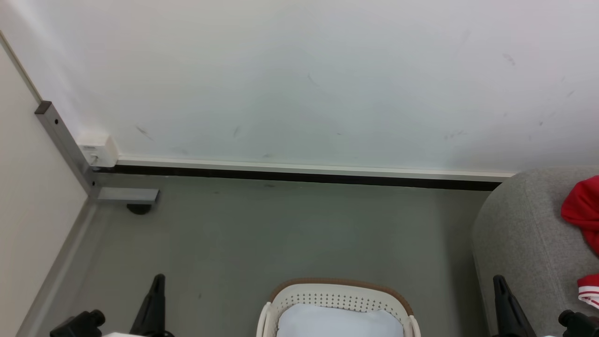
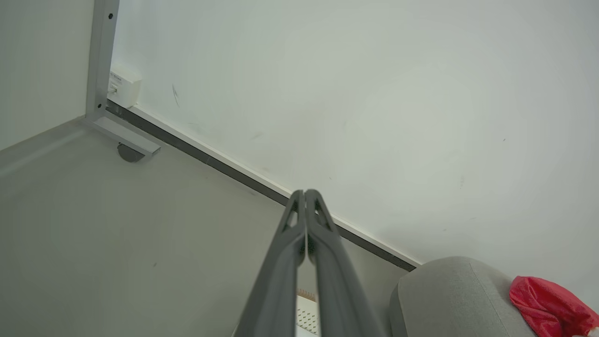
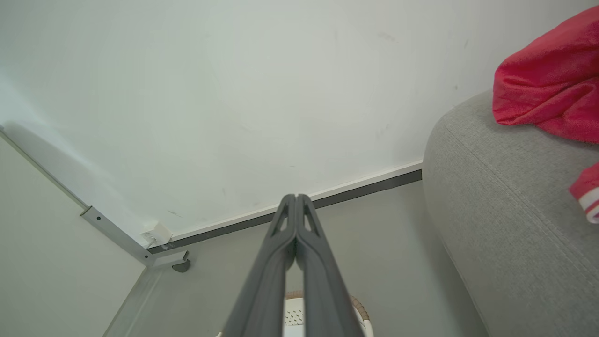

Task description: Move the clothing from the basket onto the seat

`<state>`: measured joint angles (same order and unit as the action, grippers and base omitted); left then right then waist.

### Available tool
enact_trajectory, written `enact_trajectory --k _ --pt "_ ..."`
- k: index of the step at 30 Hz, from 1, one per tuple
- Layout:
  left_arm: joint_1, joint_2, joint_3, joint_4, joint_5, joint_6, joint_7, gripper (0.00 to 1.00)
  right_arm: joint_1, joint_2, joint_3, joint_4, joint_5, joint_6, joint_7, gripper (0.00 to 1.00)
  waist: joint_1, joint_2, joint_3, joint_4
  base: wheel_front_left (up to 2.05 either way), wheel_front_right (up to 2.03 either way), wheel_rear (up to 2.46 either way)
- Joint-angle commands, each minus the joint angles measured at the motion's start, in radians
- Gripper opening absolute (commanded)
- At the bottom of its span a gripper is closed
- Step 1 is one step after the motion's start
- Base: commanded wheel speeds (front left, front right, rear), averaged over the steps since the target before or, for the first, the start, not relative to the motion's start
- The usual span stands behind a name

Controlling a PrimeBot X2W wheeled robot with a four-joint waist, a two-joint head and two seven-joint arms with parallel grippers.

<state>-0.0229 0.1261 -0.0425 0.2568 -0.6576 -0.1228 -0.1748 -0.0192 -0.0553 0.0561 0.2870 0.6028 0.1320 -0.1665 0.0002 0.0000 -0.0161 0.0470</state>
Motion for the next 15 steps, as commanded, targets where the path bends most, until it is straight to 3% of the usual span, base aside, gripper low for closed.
enact_trajectory --k 1,15 --pt "-0.028 0.001 0.010 -0.016 -0.037 0.002 0.009 0.00 -0.030 -0.008 -0.007 -0.018 0.038 0.000 0.006 0.00 0.0000 0.0000 0.000 0.000 0.00 0.00 0.00" --pt "-0.041 -0.014 0.040 -0.024 -0.221 0.007 0.064 0.00 -0.046 -0.017 -0.025 -0.023 0.244 -0.001 0.049 0.00 -0.0001 0.0000 0.002 -0.007 0.00 0.00 0.00"
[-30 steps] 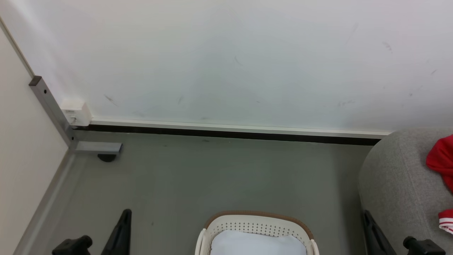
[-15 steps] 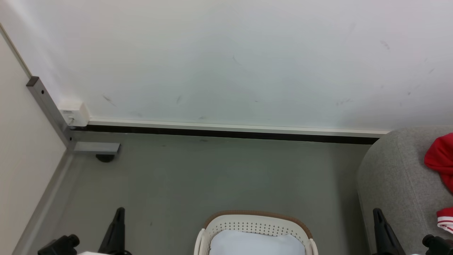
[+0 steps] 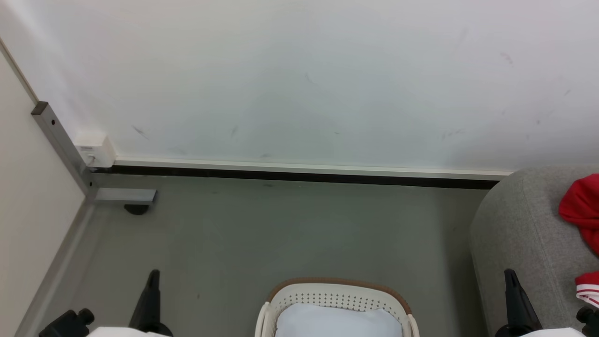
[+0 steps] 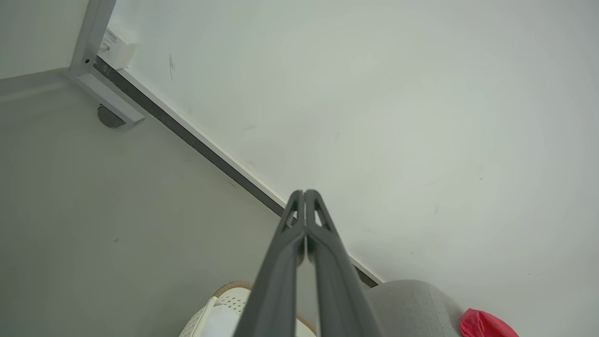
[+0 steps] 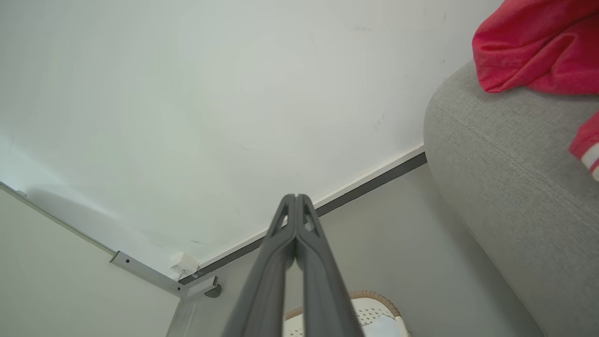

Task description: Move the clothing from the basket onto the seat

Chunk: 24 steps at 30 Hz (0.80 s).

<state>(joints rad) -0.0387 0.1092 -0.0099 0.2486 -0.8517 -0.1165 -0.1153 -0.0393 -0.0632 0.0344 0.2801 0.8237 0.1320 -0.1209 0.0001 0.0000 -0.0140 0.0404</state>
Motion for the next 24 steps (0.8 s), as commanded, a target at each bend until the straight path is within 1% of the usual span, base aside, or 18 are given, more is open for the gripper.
enact_trajectory --k 1,24 --pt "-0.026 0.002 0.009 -0.016 -0.039 0.001 0.008 0.00 -0.027 -0.009 -0.005 -0.017 0.037 -0.001 0.007 0.00 0.0000 0.0000 0.000 -0.001 0.00 0.00 0.00" --pt "-0.044 -0.018 0.050 -0.024 -0.284 0.008 0.083 0.00 -0.047 -0.024 -0.029 -0.023 0.312 -0.001 0.064 0.00 -0.0001 0.0000 0.003 -0.011 0.00 0.00 0.00"
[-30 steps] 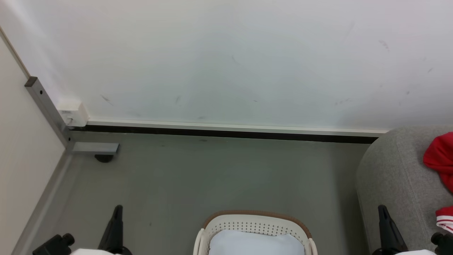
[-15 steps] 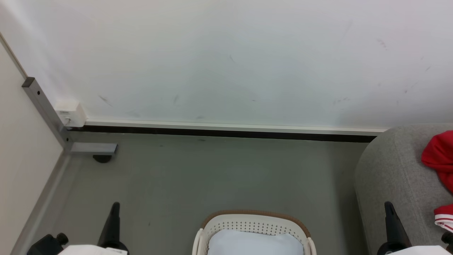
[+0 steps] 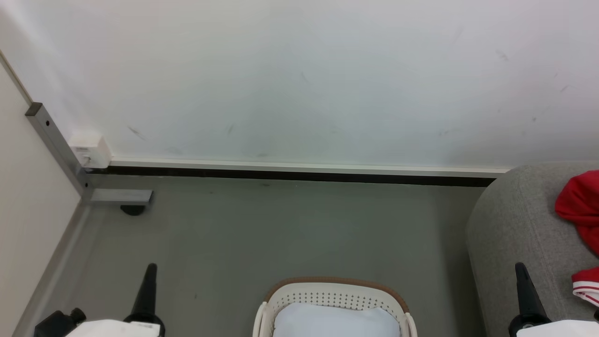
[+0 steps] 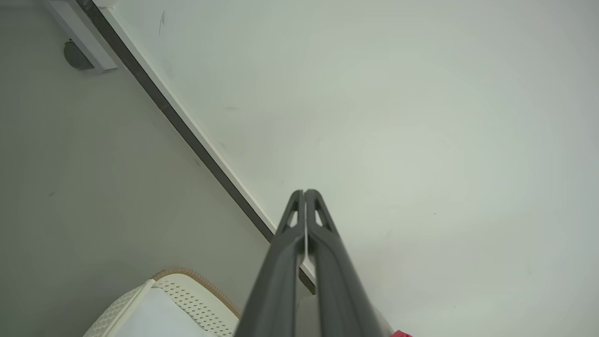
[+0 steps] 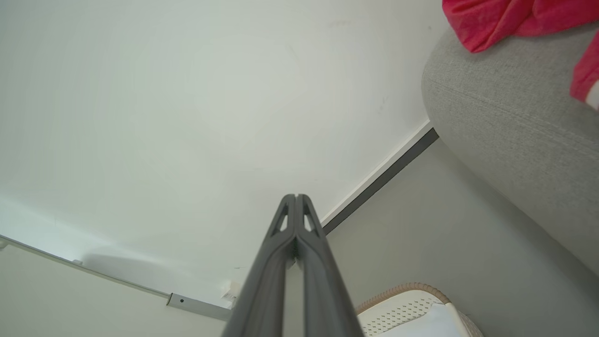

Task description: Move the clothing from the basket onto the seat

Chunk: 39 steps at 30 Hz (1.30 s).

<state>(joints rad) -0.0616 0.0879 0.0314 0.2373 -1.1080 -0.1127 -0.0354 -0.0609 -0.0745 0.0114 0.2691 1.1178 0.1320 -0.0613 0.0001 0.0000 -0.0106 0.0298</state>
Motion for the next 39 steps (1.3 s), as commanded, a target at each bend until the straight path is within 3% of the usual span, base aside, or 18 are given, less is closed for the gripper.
enact_trajectory --k 1,39 --pt "-0.022 0.003 0.010 -0.013 -0.036 0.004 0.006 0.00 -0.027 -0.013 -0.007 -0.012 0.029 -0.001 0.007 0.00 -0.0001 0.0000 0.000 -0.001 0.00 0.00 0.00" --pt "-0.042 -0.023 0.058 -0.020 -0.334 0.010 0.099 0.00 -0.048 -0.031 -0.032 -0.019 0.369 -0.002 0.072 0.00 -0.0001 0.0000 0.005 -0.017 0.00 0.00 0.00"
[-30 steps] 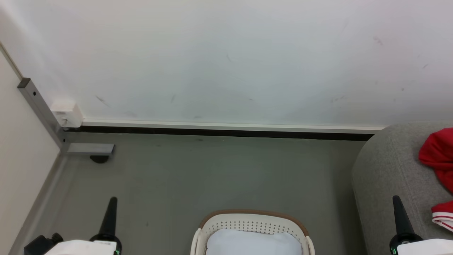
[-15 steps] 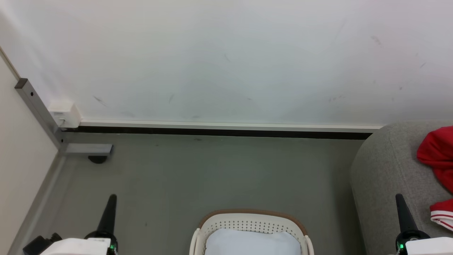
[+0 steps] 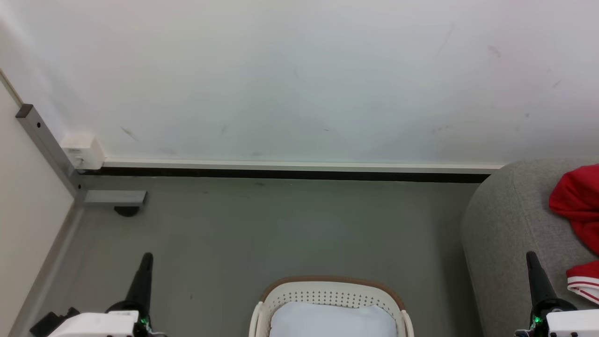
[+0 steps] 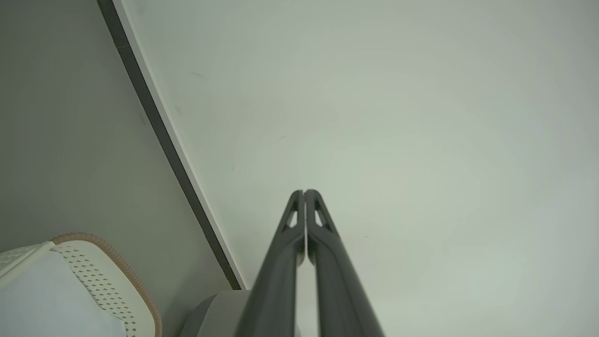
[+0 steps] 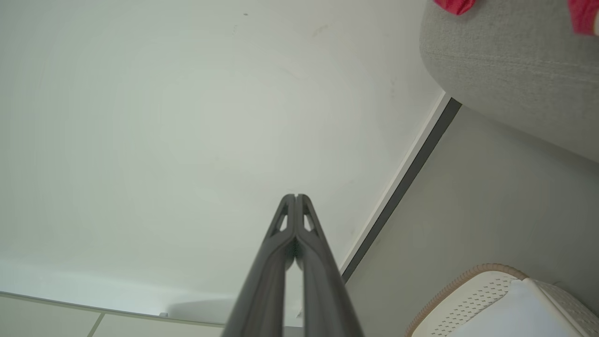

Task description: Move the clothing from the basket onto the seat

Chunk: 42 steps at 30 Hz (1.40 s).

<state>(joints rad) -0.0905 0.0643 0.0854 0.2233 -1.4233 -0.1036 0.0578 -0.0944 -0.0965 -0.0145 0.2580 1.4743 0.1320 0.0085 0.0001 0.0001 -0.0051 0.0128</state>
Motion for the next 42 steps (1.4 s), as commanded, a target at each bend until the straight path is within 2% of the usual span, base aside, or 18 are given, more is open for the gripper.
enact_trajectory --k 1,29,42 --pt "-0.014 0.000 0.005 -0.006 -0.024 0.002 0.007 0.00 -0.014 -0.009 -0.006 -0.008 0.019 -0.002 0.004 0.00 0.0000 -0.0001 0.000 0.000 0.00 0.00 0.00" --pt "-0.025 -0.014 0.034 -0.011 -0.197 0.006 0.060 0.00 -0.026 -0.022 -0.016 -0.013 0.216 -0.002 0.041 0.00 -0.0001 -0.0001 0.004 -0.013 0.00 0.00 0.00" --pt "-0.025 -0.014 0.033 -0.011 -0.195 0.006 0.060 0.00 -0.025 -0.023 -0.012 -0.012 0.216 -0.002 0.037 0.00 -0.0001 -0.0001 0.004 -0.013 0.00 0.00 0.00"
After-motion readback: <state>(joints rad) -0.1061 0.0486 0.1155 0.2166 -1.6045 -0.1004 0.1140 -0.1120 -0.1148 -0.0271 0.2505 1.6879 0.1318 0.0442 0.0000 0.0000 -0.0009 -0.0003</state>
